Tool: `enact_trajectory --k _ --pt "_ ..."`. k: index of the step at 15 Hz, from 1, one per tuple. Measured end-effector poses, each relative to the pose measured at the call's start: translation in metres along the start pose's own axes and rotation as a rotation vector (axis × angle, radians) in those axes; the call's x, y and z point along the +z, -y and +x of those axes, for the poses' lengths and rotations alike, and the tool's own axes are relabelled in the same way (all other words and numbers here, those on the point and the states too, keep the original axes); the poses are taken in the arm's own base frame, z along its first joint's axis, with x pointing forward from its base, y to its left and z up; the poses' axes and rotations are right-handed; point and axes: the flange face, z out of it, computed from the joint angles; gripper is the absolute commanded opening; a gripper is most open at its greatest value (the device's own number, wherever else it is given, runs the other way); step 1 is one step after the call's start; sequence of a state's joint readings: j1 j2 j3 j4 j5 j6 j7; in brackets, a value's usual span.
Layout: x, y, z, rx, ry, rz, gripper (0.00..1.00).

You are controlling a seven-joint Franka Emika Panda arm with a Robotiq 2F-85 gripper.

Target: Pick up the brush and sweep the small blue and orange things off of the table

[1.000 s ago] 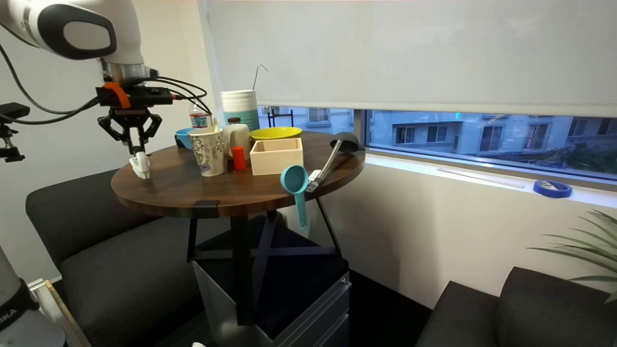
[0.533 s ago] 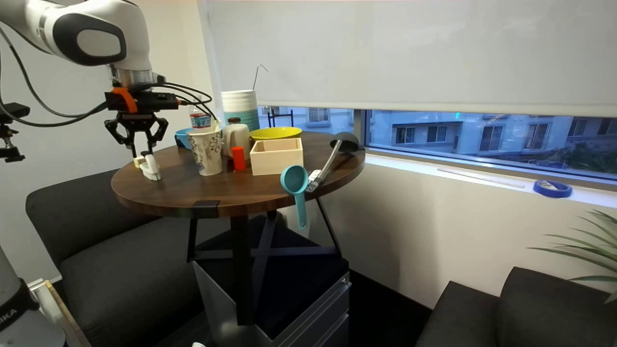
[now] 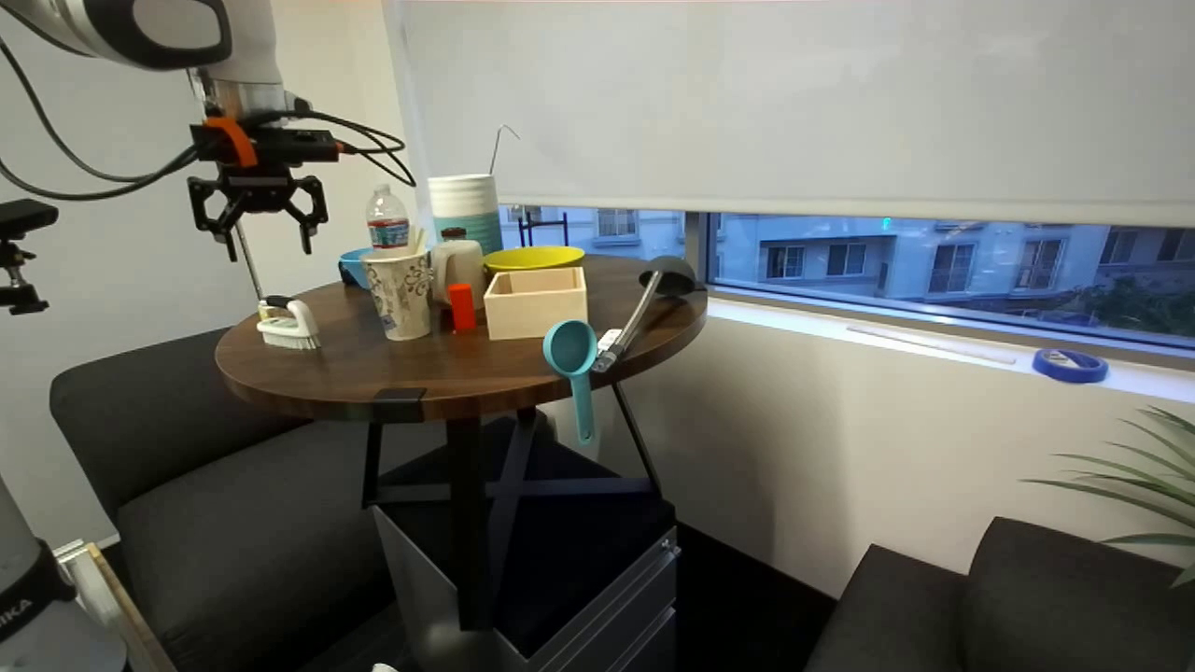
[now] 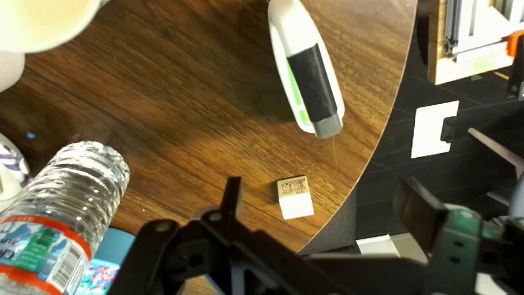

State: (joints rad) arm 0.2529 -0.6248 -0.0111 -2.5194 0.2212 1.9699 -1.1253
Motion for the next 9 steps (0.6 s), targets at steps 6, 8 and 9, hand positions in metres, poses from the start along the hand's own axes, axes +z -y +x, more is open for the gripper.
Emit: enact_trajectory --k 6,8,9 --pt "-0.062 0.019 -0.004 0.011 0.027 -0.045 1.0" --pt "-0.073 0.024 -0.005 0.011 0.03 -0.051 1.0" --pt "-0.076 0.025 -0.005 0.011 0.029 -0.055 1.0"
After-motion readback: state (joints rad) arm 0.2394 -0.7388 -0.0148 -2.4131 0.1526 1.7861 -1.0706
